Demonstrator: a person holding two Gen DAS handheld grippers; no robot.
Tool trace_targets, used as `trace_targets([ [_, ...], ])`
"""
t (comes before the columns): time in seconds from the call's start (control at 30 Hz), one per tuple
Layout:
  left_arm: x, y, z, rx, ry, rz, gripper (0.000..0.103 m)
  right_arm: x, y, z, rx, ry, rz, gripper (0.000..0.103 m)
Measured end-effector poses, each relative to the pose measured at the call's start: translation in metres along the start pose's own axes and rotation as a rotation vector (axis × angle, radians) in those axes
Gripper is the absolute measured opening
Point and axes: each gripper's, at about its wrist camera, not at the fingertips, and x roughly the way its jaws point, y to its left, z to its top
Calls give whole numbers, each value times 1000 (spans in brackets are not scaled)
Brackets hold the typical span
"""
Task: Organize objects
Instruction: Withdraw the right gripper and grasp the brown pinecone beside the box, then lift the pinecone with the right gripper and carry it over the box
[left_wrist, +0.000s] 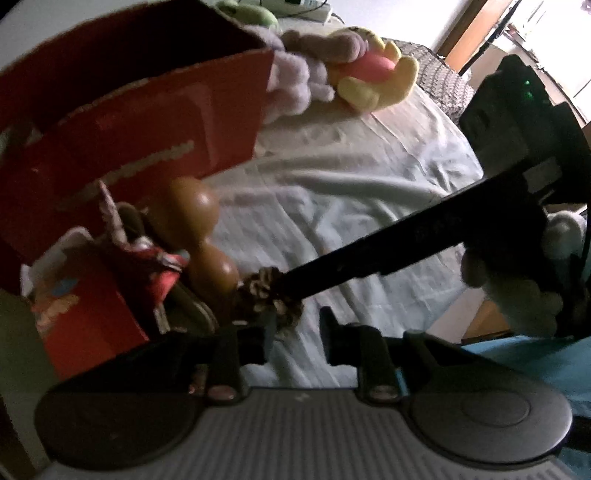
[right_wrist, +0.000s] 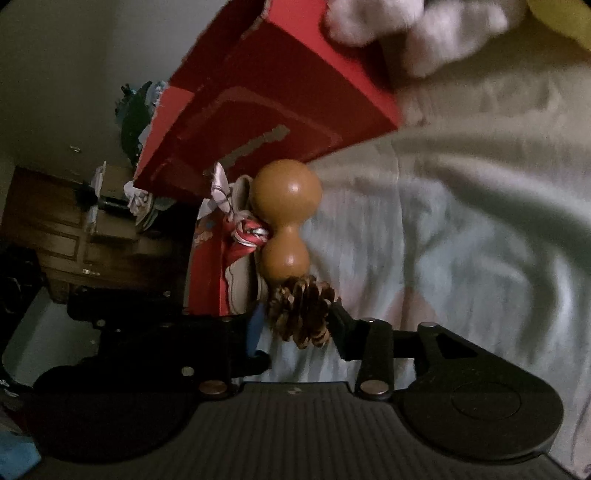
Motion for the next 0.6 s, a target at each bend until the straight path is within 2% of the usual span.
trace_targets([
  [0.17, 14, 1, 1, 1, 19, -20, 24, 7, -9, 1, 52, 7, 8, 44],
  [0.23, 12, 1, 2, 3, 2, -26, 24, 6, -14, 1, 81, -2, 18, 44],
  [0.27, 12, 2, 3, 6, 0, -25, 24, 5, -17, 2, 94, 0, 25, 42],
  [0.3, 12, 2, 3, 8, -4, -23, 24, 4, -19, 2, 101, -4, 23, 34],
  [0.37, 10, 1, 5, 17, -2, -34, 20, 1, -20, 1, 103, -7, 25, 29],
  [0.6, -2, -14, 15, 117, -47, -60, 20, -26, -9, -2, 85, -68, 11, 29],
])
